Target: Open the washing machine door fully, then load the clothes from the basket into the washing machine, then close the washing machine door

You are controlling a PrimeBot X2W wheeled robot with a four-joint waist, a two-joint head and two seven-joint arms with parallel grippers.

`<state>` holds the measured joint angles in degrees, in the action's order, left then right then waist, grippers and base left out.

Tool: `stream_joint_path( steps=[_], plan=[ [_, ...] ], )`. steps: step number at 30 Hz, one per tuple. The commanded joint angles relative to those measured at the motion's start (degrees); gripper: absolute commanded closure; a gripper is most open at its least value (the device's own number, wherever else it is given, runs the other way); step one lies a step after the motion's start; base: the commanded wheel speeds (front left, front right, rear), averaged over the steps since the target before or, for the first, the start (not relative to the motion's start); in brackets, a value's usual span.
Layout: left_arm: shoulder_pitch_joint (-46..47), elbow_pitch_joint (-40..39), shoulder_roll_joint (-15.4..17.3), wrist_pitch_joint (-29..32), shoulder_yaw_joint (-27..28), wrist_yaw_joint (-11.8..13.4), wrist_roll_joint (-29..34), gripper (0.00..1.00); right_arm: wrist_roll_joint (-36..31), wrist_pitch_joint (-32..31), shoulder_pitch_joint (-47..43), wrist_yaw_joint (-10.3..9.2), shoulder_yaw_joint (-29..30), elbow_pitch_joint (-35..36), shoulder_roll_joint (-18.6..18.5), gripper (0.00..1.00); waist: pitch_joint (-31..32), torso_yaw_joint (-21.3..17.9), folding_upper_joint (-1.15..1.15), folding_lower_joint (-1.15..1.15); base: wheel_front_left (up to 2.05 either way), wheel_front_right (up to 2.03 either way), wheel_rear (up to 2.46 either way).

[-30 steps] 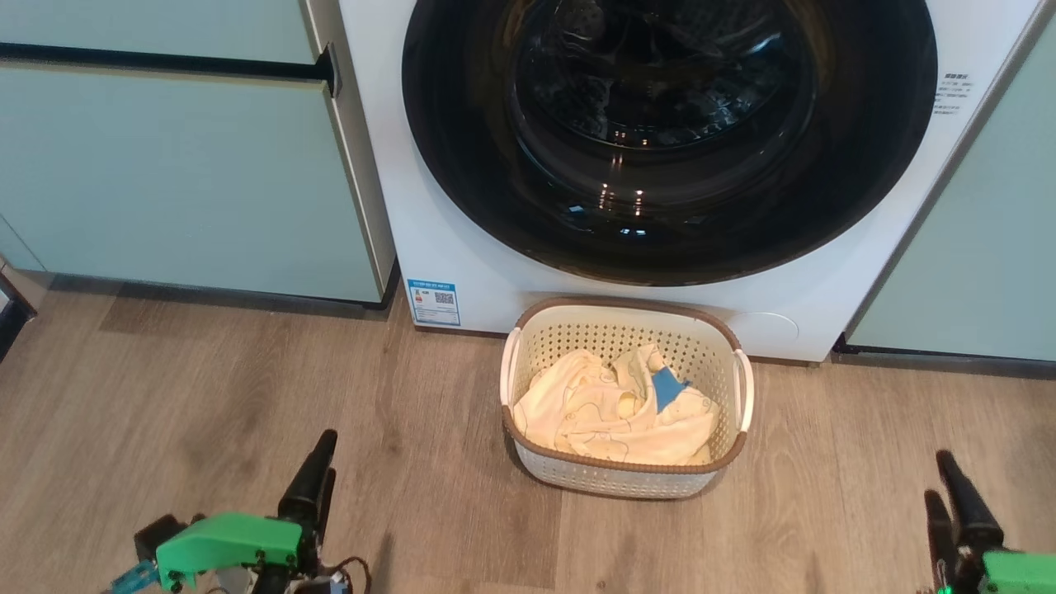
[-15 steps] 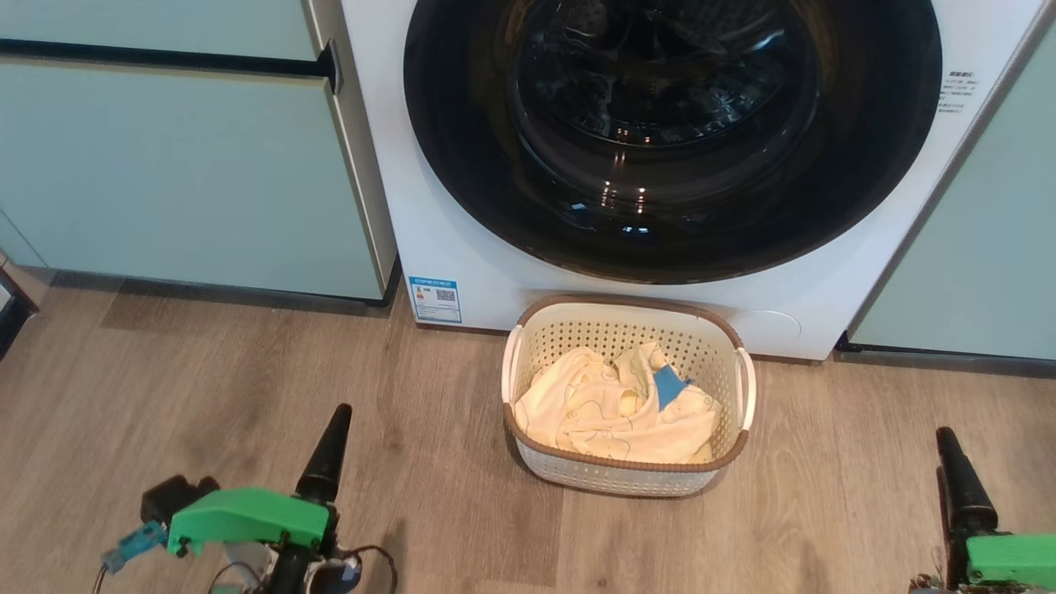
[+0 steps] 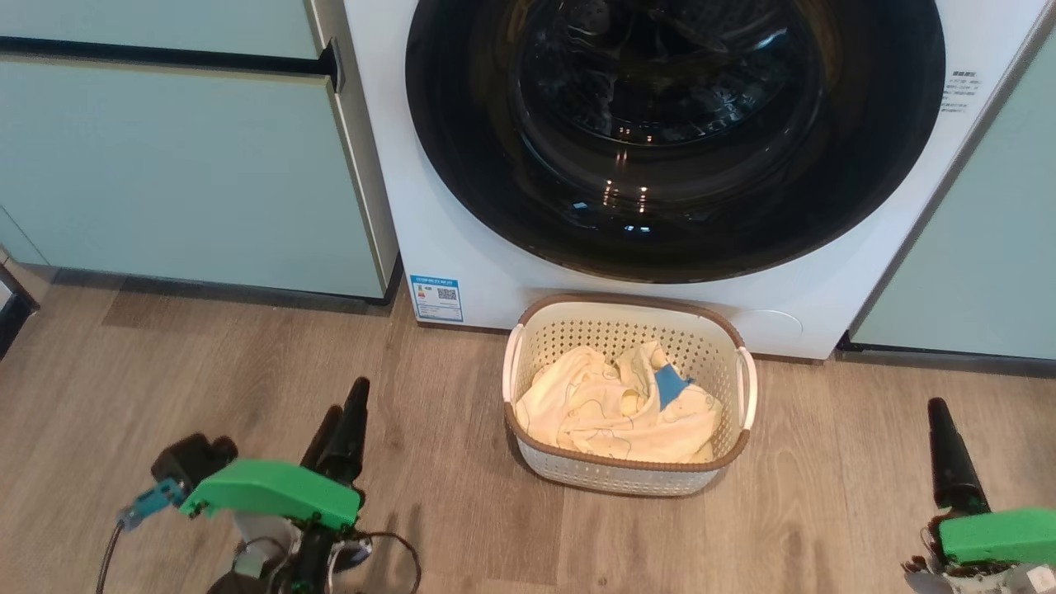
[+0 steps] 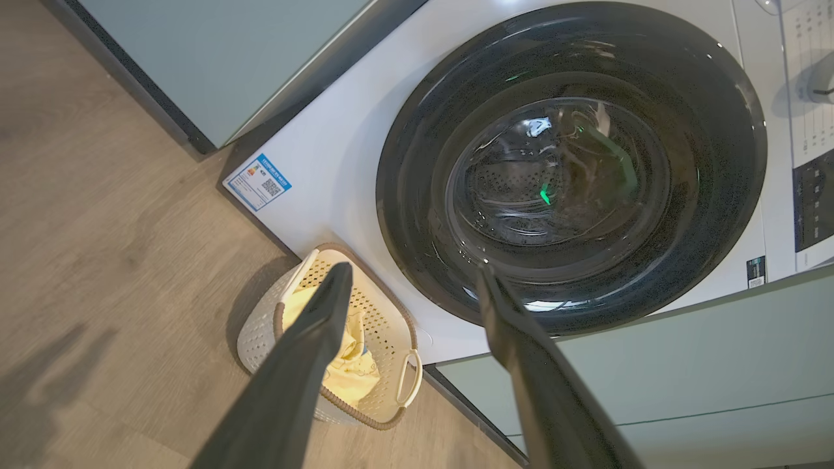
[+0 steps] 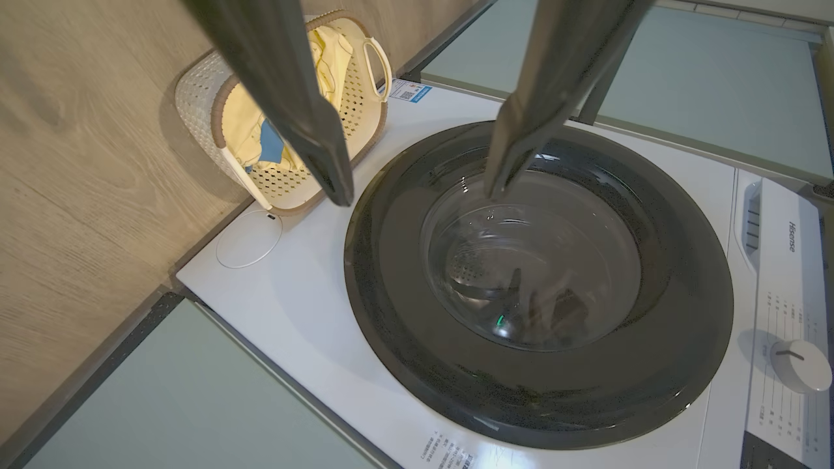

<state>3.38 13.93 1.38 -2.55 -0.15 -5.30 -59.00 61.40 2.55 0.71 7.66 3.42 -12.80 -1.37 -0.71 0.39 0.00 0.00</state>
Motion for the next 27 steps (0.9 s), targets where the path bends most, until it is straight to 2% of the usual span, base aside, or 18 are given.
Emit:
stream_joint_path(
  steps=[1, 27],
  plan=[
    [3.72, -2.53, 0.88, -1.02, 0.52, 0.3, 3.54, 0.0, -3.37, 1.0, 3.38, -0.08, -0.88, 2.69, -0.81, 0.0, -0.05, -0.04, 0.0, 0.0, 0.0, 0.0, 0.0],
    [6.25, -4.18, 1.11, -5.23, -2.09, 2.92, 24.76, 0.0, -23.83, 5.22, 4.3, -0.11, -1.97, 5.22, -1.07, 0.0, 0.49, -0.29, 0.0, 0.0, 0.0, 0.0, 0.0]
  ],
)
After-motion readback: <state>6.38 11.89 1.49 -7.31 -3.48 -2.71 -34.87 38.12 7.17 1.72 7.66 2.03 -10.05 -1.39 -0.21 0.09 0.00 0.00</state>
